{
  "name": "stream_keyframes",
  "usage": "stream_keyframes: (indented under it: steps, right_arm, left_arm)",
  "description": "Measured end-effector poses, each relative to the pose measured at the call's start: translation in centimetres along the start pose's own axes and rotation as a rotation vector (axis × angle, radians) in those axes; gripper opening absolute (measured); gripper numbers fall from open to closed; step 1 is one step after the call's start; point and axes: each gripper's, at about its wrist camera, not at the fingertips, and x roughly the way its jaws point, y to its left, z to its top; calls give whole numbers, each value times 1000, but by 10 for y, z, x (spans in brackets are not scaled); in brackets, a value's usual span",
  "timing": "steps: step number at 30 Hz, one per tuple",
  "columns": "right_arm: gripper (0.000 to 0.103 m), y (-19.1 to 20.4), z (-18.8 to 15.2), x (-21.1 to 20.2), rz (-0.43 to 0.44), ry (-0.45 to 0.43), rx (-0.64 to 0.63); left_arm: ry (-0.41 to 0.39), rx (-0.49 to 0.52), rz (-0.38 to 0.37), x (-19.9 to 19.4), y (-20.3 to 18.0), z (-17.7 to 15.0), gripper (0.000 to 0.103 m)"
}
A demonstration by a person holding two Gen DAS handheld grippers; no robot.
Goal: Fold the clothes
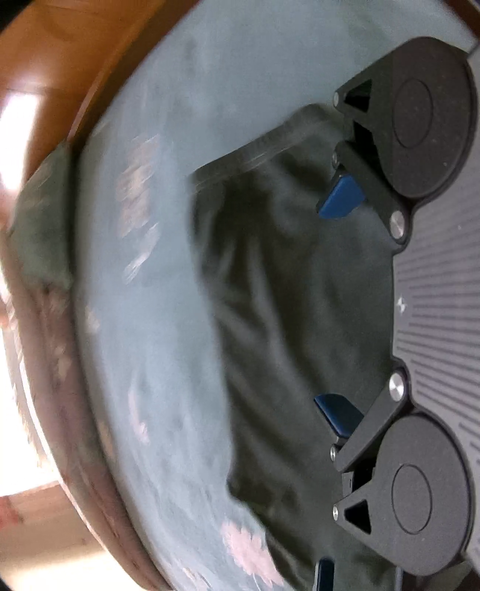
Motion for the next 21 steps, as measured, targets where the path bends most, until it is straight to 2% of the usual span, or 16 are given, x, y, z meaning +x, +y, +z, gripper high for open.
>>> stream_keyframes:
  steps: [3, 6, 8, 12, 15, 17, 21]
  right_arm:
    - [103, 18, 15, 14, 61, -18, -65]
    - [103, 29, 22, 44, 125, 41, -66]
    - [103, 31, 15, 53, 115, 80, -81]
    - [103, 28, -3, 31, 67, 73, -107]
    - [103, 24, -13, 12, 96, 40, -92]
    - [103, 22, -24, 16, 76, 96, -108]
    - [103, 24, -33, 1, 37, 105, -132]
  left_arm:
    - [-5, -16, 19, 0, 4, -1, 86]
    - [-4, -24, 51, -1, 8, -1, 86]
    - [-5, -30, 60, -2, 12, -2, 86]
    - [-11, -69, 72, -3, 23, -2, 86]
    - [-13, -86, 80, -5, 28, -1, 86]
    - [-16, -91, 83, -6, 29, -1, 87]
    - [-18, -78, 97, -10, 30, -3, 89]
